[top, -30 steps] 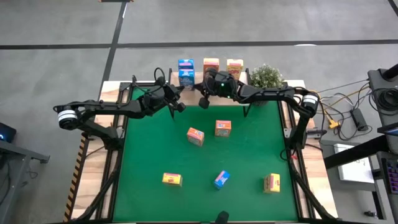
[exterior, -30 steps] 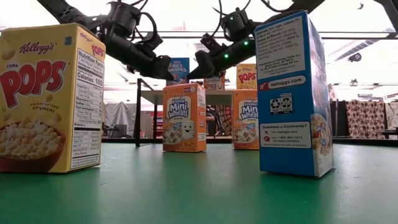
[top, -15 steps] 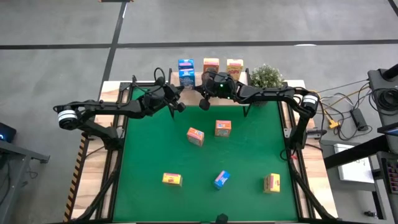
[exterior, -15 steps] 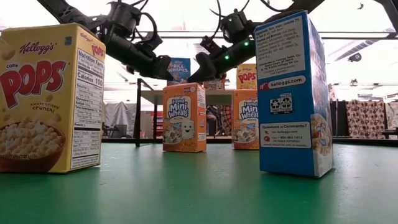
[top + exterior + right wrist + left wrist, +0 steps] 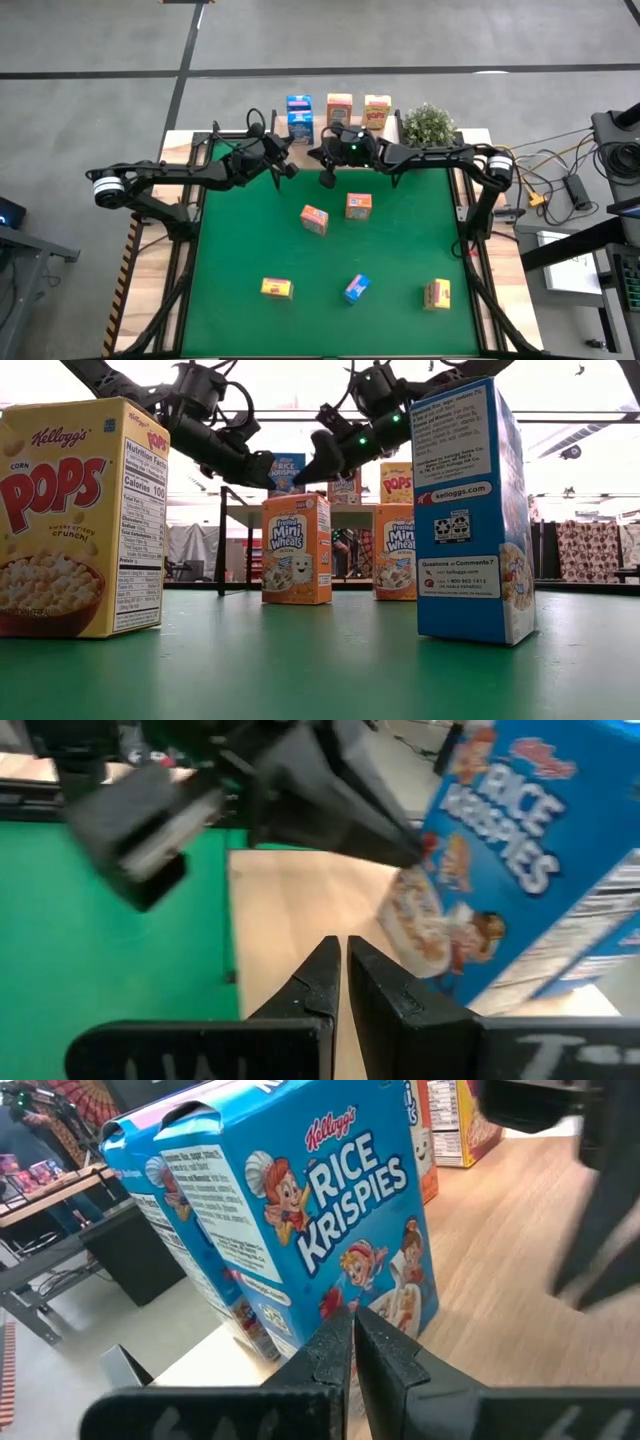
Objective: Stack cereal on shelf
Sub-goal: Put the top blue cereal box on the shelf, then put the left orange cereal box on the shelf
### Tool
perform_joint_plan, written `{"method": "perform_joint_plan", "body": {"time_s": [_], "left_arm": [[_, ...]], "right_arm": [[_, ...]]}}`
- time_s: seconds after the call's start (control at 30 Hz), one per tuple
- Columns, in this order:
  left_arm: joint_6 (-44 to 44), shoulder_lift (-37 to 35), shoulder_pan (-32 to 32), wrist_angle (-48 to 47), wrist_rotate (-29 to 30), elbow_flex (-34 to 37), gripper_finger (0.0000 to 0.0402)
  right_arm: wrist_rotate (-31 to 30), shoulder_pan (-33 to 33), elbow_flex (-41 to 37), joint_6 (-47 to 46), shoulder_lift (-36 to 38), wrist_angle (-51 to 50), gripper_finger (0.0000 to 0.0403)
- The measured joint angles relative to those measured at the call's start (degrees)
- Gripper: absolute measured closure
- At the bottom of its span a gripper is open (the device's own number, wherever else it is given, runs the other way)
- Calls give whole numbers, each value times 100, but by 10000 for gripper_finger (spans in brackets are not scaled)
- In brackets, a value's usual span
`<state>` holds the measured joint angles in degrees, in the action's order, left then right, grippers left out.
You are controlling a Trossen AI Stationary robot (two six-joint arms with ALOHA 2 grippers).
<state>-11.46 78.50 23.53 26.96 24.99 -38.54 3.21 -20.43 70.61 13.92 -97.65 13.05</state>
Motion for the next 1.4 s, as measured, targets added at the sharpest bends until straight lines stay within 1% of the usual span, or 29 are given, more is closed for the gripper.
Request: {"method": "perform_joint_plan", "body": {"time_s": [0.2, 0.37, 0.73, 0.93, 1.1, 1.17, 1.4], "left_arm": [[73, -21, -138, -4, -2, 0, 402], [123, -91, -432, -1, -6, 0, 402], [49, -440, -1162, -297, -7, 0, 402], [44, -742, -1654, -848, -60, 0, 402], [53, -965, -2128, -1372, -523, 0, 402], [115, -1032, -2320, -1520, -616, 0, 402], [441, -1160, -2775, -2044, -623, 0, 402]], "right_arm": [[0, 183, 0, 5, 154, -395, 390], [-20, 334, 0, 4, 210, -681, 390], [-24, 586, -2, 58, 230, -683, 390], [-22, 771, -113, 37, 233, -684, 390], [-22, 920, -241, 0, 233, -679, 390], [-22, 979, -290, -3, 233, -671, 390], [-20, 1195, -463, -196, 233, -649, 390]]}}
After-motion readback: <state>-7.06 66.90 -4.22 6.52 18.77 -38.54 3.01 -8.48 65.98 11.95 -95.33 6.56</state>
